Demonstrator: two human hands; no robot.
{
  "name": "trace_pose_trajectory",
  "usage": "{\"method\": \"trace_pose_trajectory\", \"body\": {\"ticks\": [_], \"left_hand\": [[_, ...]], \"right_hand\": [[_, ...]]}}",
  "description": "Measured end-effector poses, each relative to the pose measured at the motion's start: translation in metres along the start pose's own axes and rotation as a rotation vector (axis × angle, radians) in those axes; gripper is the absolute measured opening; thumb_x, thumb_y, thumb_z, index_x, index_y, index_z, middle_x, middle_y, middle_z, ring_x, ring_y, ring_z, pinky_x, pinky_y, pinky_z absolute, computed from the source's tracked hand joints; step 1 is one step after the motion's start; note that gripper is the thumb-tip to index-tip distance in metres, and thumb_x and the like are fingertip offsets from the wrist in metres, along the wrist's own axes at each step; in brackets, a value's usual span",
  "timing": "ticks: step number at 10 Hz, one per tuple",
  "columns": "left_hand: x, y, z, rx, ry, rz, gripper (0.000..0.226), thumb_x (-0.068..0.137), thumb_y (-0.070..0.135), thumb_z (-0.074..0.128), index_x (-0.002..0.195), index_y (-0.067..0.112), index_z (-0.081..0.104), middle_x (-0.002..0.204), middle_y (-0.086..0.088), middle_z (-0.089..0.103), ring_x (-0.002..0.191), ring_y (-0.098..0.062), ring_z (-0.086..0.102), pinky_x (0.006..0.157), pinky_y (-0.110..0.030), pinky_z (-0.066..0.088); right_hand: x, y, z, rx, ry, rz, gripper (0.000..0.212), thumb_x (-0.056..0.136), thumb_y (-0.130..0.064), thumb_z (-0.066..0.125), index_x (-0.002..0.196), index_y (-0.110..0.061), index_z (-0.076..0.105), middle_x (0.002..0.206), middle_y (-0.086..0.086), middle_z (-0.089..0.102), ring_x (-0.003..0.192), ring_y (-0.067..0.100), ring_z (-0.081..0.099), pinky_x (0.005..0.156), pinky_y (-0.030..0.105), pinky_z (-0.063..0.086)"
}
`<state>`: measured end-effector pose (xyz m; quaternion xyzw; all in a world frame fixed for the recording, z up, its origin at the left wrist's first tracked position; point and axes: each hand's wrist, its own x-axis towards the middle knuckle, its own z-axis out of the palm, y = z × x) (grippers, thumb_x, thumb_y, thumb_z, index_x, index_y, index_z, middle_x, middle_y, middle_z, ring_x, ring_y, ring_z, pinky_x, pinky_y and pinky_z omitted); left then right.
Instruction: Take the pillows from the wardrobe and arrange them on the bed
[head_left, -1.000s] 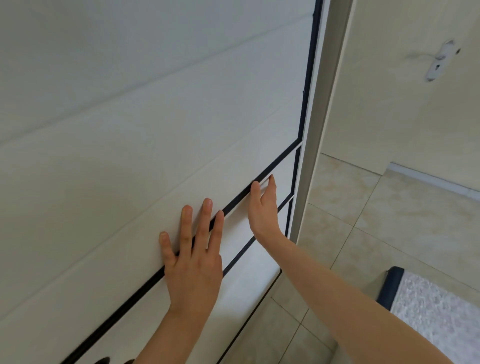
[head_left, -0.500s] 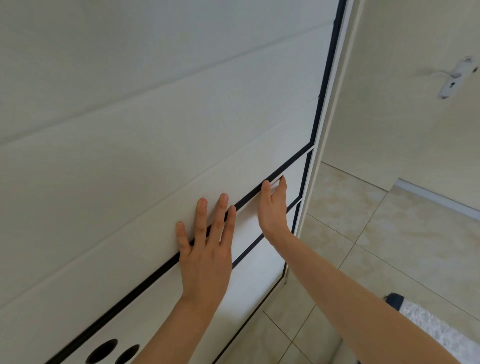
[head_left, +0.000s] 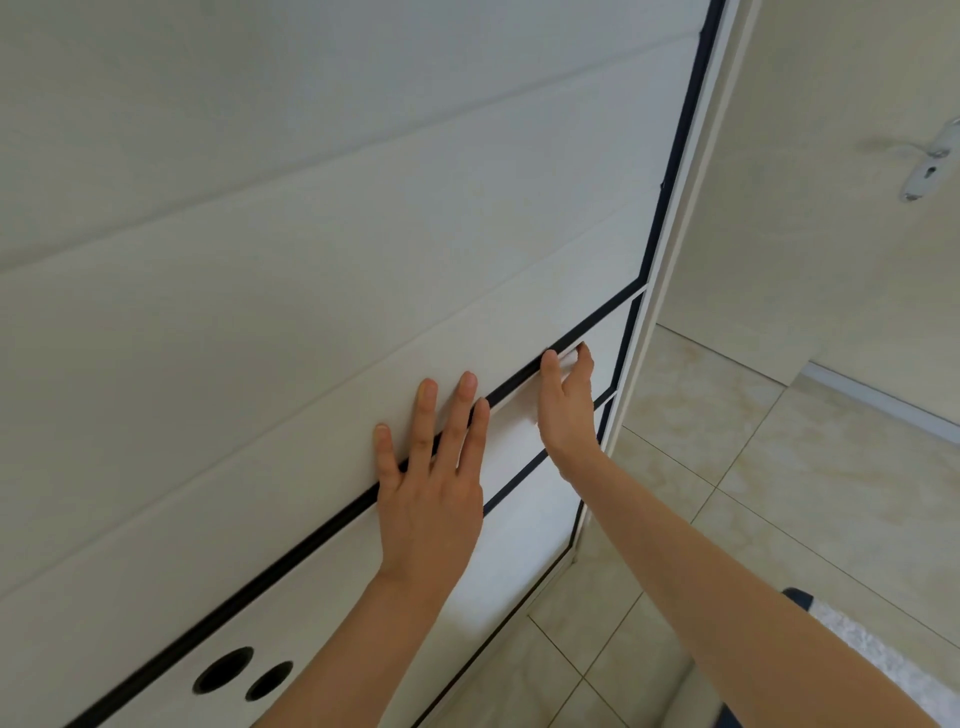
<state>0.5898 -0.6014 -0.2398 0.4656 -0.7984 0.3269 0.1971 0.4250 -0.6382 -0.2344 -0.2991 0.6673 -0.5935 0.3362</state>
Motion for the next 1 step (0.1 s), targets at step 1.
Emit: {"method": "trace_pose_trajectory", "body": {"ticks": [1], "left_hand": [[-0.0008,-0.0045,-0.0061,-0.155,0.018,0.052,0.059,0.088,0.012,0.035,0.145,0.018,0.044,0.162,-0.004,0.026,0.151,-0.031,0.011,0.117,-0.060,-0.004]], "right_hand": [[-0.0102,0.0080,-0.0209,-0.033,-0.016,0.090,0.059,0.098,-0.041,0.041,0.150,-0.025,0.020,0.154,0.000,0.031,0.137,0.024,0.036,0.108,0.050,0.037]]}}
